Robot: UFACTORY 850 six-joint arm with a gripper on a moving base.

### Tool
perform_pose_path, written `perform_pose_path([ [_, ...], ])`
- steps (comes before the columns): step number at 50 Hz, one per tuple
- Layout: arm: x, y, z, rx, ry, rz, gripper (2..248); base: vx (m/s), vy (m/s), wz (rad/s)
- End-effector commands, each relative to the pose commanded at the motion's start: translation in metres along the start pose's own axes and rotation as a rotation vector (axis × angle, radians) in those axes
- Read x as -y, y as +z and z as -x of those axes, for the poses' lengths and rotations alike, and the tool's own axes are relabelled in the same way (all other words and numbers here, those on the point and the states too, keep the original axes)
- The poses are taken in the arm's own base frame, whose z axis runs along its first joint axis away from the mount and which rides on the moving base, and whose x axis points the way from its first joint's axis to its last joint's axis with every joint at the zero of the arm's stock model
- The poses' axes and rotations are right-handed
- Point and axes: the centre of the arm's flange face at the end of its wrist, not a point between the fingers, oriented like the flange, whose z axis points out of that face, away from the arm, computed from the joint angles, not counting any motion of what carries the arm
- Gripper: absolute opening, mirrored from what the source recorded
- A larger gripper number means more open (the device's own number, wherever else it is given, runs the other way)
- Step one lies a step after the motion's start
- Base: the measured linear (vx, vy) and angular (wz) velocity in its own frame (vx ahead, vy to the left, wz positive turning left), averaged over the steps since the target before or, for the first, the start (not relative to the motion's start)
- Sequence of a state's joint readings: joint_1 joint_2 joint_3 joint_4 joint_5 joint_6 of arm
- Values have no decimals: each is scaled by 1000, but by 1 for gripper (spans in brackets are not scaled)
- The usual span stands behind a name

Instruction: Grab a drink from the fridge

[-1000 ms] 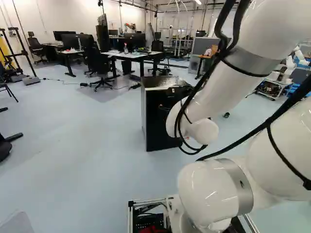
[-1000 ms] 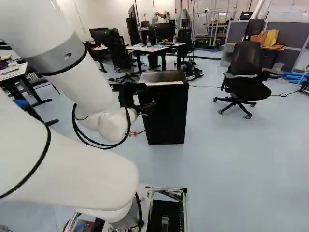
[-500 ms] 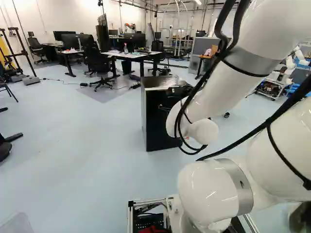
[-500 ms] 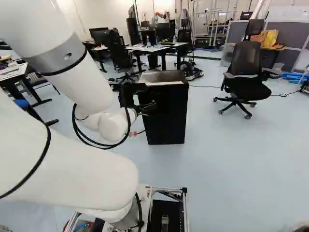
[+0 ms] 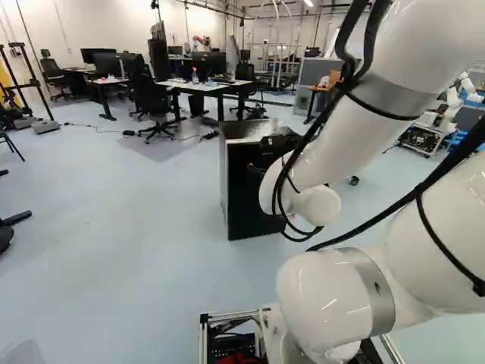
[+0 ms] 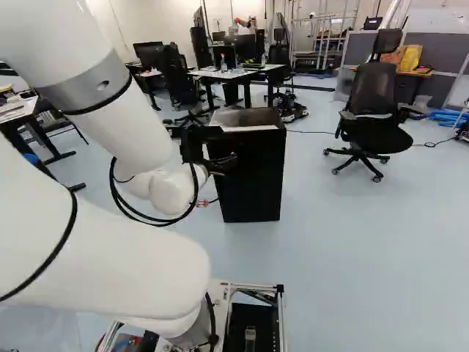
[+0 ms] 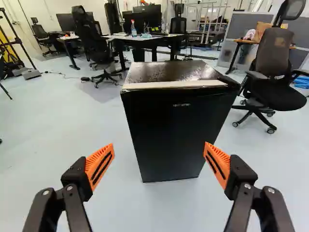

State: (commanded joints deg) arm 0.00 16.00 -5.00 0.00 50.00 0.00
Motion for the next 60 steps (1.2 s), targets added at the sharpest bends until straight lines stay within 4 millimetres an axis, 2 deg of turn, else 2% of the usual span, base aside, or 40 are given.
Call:
perform_pose_path([
  [60,0,0,0,0,0,0,247,43,39,-11],
])
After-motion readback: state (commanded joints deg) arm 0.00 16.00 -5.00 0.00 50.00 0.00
